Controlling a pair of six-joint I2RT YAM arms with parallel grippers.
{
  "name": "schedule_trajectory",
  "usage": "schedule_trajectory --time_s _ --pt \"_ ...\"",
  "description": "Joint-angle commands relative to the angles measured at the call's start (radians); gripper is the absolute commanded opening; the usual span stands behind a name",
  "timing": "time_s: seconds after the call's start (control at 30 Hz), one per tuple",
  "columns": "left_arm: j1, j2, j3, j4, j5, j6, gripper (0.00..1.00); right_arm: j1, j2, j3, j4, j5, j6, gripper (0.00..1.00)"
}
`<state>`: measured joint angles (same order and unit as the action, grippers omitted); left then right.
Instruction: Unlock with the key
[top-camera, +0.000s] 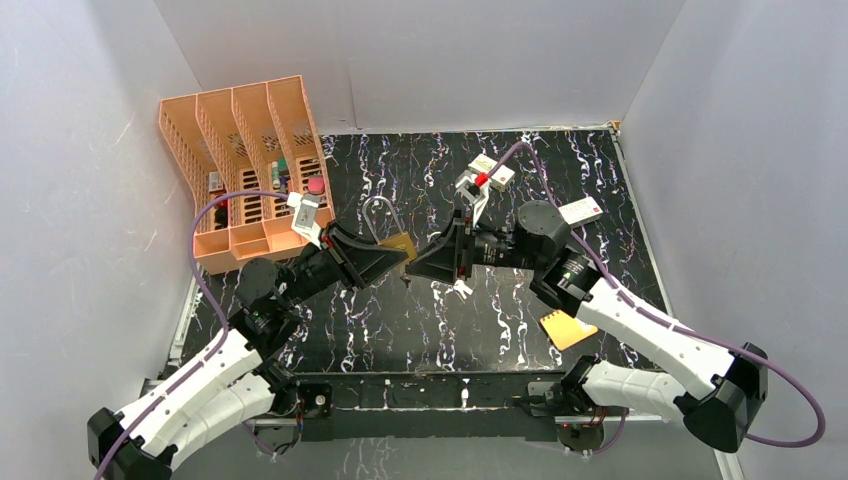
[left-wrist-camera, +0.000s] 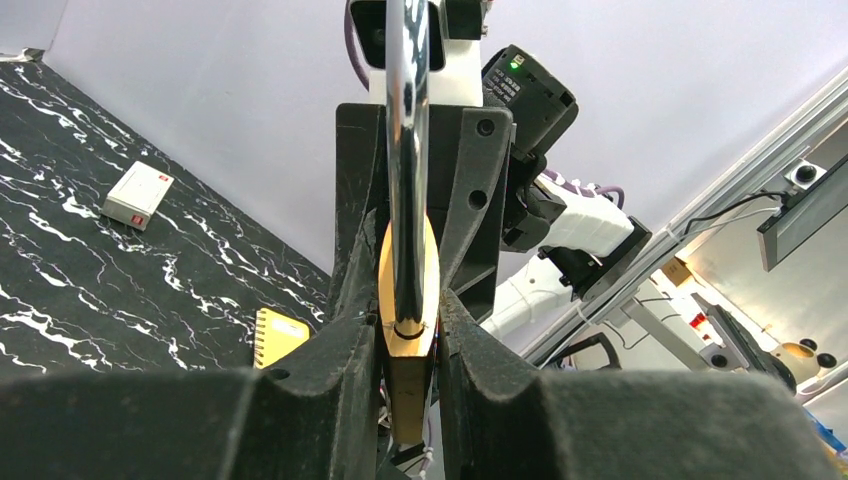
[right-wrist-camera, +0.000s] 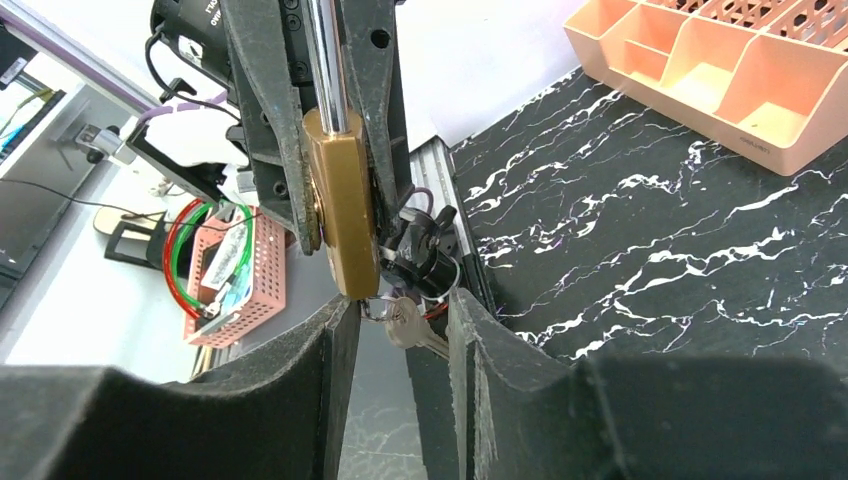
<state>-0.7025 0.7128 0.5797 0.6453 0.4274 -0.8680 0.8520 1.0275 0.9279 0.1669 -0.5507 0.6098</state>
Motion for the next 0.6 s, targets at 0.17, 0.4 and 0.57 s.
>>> schedule_trajectory --time_s 0.17,0.4,0.57 --pt "0.0 0.005 0.051 0.137 -0.011 -0.011 0.0 0.004 0.03 -0.006 0.294 -0.026 0.202 0.38" --pt "0.0 0.002 0.045 0.144 -0.04 -0.006 0.0 0.011 0.068 0.007 0.305 -0.052 0.229 0.13" --pt "0.0 -0.006 0.044 0.143 -0.069 0.008 0.0 0.011 0.052 -0.009 0.266 -0.072 0.208 0.34"
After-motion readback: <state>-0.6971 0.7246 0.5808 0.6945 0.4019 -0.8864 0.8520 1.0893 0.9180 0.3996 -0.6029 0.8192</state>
